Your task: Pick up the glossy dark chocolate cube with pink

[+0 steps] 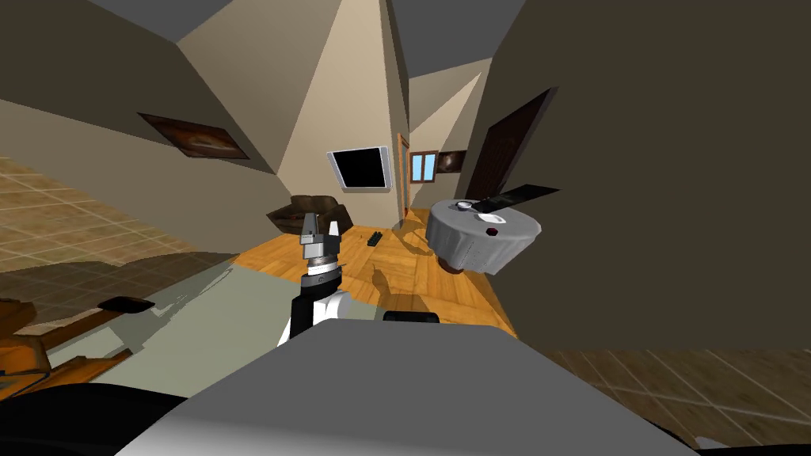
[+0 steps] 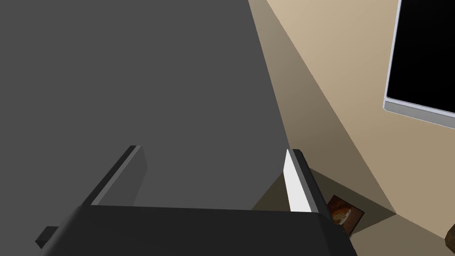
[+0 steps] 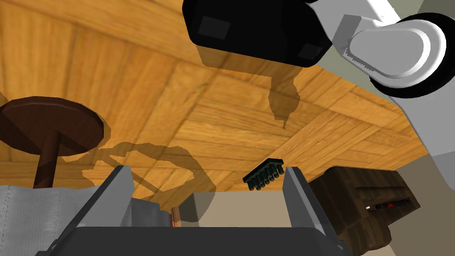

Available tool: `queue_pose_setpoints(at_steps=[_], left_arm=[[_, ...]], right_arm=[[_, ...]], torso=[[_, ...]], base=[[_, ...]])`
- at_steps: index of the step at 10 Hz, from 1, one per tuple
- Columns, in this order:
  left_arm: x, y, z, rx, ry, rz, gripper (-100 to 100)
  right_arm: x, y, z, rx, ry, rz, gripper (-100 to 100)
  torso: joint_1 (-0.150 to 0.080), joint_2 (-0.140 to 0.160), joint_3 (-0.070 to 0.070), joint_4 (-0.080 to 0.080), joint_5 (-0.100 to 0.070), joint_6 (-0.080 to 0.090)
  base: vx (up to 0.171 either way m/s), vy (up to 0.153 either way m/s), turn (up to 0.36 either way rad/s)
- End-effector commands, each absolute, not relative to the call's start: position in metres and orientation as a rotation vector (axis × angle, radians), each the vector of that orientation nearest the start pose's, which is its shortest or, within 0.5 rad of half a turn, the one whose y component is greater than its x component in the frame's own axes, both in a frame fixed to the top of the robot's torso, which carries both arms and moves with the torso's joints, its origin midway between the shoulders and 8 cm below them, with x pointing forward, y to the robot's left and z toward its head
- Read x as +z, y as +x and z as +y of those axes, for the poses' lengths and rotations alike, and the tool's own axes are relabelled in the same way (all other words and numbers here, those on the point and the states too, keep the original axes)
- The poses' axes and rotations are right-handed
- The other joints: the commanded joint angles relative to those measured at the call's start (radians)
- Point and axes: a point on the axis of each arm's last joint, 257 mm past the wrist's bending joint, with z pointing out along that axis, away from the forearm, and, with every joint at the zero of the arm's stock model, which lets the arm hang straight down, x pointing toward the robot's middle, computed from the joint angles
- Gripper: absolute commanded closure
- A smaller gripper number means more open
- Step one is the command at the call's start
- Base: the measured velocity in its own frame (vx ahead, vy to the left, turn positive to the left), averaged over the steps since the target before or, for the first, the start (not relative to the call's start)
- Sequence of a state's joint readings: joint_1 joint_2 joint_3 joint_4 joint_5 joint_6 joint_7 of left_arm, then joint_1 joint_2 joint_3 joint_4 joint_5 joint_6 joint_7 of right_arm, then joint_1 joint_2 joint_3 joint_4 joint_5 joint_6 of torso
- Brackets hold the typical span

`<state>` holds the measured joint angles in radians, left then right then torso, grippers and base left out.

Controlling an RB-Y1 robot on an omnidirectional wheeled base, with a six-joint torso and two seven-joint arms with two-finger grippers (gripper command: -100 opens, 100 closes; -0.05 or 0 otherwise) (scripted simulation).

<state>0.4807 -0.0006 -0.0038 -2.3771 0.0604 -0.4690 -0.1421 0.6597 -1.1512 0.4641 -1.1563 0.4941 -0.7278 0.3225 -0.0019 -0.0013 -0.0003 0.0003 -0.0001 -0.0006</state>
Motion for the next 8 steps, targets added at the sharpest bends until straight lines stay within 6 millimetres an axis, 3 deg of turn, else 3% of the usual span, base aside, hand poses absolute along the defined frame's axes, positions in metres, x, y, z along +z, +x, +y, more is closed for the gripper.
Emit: queue_pose_setpoints(at_steps=[1, 2, 6, 7, 8], left_arm=[[0.067, 0.328, 0.279, -1.238, -0.579, 0.551, 0], [0.067, 0.328, 0.279, -1.238, -0.579, 0.551, 0], [0.067, 0.328, 0.279, -1.238, -0.579, 0.551, 0], [0.067, 0.328, 0.279, -1.238, -0.579, 0.551, 0], [0.067, 0.328, 0.279, -1.238, -0.579, 0.551, 0]], right_arm=[[-0.467, 0.031, -0.495, 0.415, -0.458, 2.702, -100], [-0.467, 0.031, -0.495, 0.415, -0.458, 2.702, -100], [-0.439, 0.009, -0.575, 0.263, -0.553, 2.809, -100], [-0.428, 0.000, -0.603, 0.205, -0.569, 2.843, -100], [-0.420, 0.003, -0.612, 0.182, -0.592, 2.850, -100]], torso=[[0.000, 0.000, 0.000, 0.000, 0.000, 0.000], [0.000, 0.000, 0.000, 0.000, 0.000, 0.002], [0.000, -0.002, -0.001, -0.001, 0.000, 0.001], [0.000, -0.002, -0.001, -0.001, 0.000, 0.001], [0.000, -0.003, -0.002, -0.001, 0.000, 0.000]], base=[[0.024, 0.005, 0.153], [0.015, 0.000, -0.043], [0.038, 0.007, 0.203], [0.064, 0.008, 0.270], [0.056, -0.008, 0.121]])
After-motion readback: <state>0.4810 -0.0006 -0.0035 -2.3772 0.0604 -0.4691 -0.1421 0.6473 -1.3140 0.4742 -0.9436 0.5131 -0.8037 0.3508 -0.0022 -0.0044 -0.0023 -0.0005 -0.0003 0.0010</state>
